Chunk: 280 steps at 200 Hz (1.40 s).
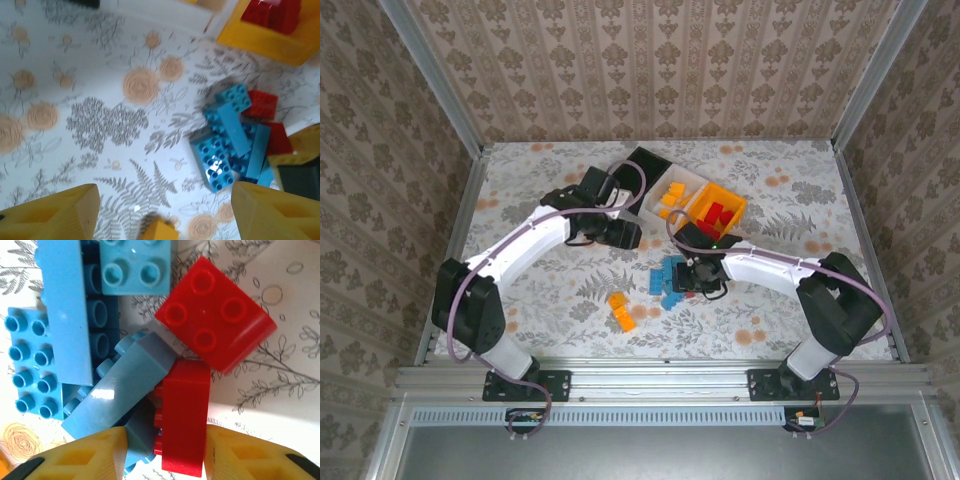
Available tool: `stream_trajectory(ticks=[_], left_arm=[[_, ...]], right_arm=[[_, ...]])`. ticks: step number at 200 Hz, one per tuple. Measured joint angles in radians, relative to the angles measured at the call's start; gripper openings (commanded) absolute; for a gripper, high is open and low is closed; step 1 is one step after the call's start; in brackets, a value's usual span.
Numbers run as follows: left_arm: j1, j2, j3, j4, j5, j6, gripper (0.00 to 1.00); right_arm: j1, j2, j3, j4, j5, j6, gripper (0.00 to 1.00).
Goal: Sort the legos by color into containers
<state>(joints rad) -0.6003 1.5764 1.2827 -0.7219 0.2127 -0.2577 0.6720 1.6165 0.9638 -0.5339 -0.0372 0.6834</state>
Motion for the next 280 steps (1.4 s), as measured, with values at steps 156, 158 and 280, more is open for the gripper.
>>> stream_trajectory(ticks=[156, 158, 280], left_arm=[[0.0, -0.061, -0.086, 0.018, 0.0, -0.011, 0.72], [0.0, -0.061, -0.086, 0.018, 0.0, -0.011, 0.72], [0.013, -0.098, -0.113, 0.019, 0.006, -0.011, 0.72]], right_arm=[[-0.062, -0.09, -0.084, -0.015, 0.027, 0.0, 0.46], [-0.064, -0.09, -0.084, -0.016, 0.027, -0.001, 0.46], [-0.121, -0.184, -0.077, -0.081, 0.034, -0.04, 0.24]])
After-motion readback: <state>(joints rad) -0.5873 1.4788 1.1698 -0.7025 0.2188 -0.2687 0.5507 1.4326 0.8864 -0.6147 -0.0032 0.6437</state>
